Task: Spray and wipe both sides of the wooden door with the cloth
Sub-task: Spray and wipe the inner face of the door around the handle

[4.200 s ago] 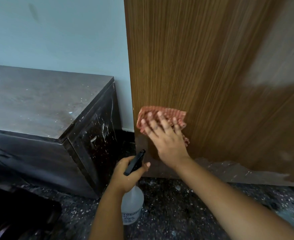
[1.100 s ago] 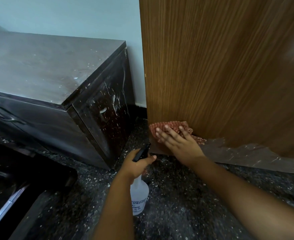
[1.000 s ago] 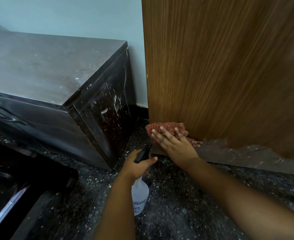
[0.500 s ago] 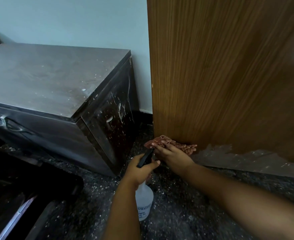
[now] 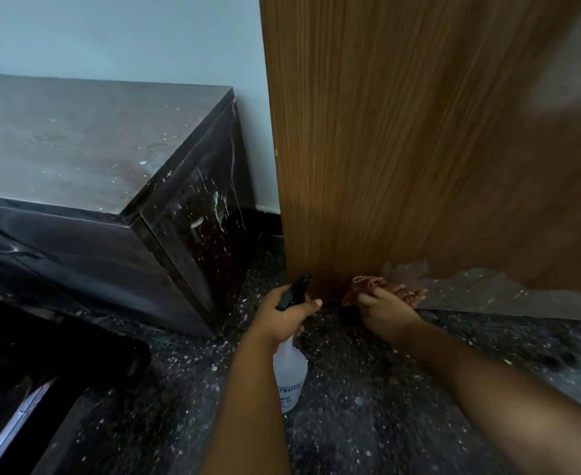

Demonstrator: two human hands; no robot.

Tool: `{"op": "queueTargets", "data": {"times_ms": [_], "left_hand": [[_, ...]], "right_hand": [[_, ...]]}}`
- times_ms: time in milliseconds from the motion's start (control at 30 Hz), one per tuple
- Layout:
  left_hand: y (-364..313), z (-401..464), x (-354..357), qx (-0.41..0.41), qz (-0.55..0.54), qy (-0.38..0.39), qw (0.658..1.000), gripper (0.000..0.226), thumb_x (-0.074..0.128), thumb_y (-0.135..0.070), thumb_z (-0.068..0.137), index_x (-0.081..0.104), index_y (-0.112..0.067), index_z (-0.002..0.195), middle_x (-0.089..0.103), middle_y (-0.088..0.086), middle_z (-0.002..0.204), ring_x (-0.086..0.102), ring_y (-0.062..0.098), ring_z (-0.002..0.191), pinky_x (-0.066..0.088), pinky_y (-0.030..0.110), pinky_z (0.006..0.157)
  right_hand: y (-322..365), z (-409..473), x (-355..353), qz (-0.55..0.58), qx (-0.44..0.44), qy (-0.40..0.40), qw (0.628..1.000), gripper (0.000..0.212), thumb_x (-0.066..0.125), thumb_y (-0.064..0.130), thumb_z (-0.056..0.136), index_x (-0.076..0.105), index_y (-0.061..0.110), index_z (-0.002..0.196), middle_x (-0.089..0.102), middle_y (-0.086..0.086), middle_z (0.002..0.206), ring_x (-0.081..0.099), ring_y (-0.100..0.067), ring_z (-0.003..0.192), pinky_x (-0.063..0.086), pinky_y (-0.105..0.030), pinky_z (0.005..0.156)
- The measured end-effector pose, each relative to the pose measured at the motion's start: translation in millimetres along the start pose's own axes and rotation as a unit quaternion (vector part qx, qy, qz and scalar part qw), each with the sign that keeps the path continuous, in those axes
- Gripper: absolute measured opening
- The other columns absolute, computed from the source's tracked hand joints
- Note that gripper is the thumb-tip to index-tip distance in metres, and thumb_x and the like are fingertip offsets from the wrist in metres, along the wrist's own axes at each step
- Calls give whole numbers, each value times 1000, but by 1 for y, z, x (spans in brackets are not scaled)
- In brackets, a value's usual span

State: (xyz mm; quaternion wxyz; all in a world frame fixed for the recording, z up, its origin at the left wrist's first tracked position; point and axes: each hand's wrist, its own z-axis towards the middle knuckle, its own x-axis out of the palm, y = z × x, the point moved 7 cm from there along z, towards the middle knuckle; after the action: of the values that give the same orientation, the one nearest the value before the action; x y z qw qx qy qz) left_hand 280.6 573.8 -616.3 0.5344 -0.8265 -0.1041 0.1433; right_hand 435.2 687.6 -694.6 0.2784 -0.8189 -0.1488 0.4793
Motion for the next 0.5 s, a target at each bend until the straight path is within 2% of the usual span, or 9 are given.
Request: {"op": "queueTargets", "data": {"times_ms": [100,167,200,233,267,300,333,367,500], "left_hand": [[-8,-2,15,-1,9,13,1000,20,73,-20,91,59,-8,84,58,11,79,51,12,51,45,23,50],[-11,-2,28,-13,27,24,999,19,73,-23,91,61,-10,84,61,8,81,54,16,62,46,25,54],[-13,-2,36,-15,38,34,999,19,74,-24,90,61,-10,84,62,8,81,56,19,66,46,27,56],[-15,-1,46,-18,54,49,997,20,74,-24,90,61,-10,84,63,8,81,56,20,69,46,27,57],[-17,-1,55,-21,71,61,995,19,74,-23,90,61,-9,86,62,8,82,56,21,70,46,27,57],[-20,0,65,-20,92,76,993,19,73,-23,90,62,-9,87,63,9,83,55,20,68,46,26,56],[-23,1,74,-19,115,87,989,18,73,-24,91,63,-8,89,63,9,84,55,19,67,47,26,57],[-25,3,81,-17,137,97,986,19,72,-25,91,64,-7,91,64,9,84,56,19,66,47,26,58],[-29,8,97,-17,196,95,976,22,73,-26,90,70,-5,95,66,10,78,56,19,61,48,30,59]], "right_hand": [[-24,-40,-12,236,220,-68,944,30,69,31,80,77,28,108,69,6,118,47,-29,117,35,-42,91],[-36,-77,-2,458,403,-55,790,37,58,23,91,66,31,126,59,-6,133,39,-35,127,33,-44,102],[-34,-96,6,567,492,-41,659,37,54,21,96,63,30,130,56,-12,134,41,-36,127,35,-42,104],[-25,-115,20,667,567,-51,480,37,51,18,99,61,28,133,57,-14,134,47,-35,121,41,-40,101],[-11,-126,32,751,596,-88,272,39,47,13,101,60,24,136,58,-14,134,55,-33,112,47,-37,92],[2,-131,40,798,584,-112,97,41,42,7,102,57,19,138,59,-13,134,59,-30,105,51,-35,84],[10,-132,44,818,560,-126,-24,43,37,3,103,54,17,140,58,-11,136,60,-29,102,52,-36,79],[12,-133,49,821,549,-130,-85,46,34,0,103,52,16,142,57,-10,138,59,-30,103,51,-38,79],[-5,-137,50,827,498,-171,-195,54,26,-8,100,48,15,144,60,-8,124,57,-29,100,49,-42,85]]}}
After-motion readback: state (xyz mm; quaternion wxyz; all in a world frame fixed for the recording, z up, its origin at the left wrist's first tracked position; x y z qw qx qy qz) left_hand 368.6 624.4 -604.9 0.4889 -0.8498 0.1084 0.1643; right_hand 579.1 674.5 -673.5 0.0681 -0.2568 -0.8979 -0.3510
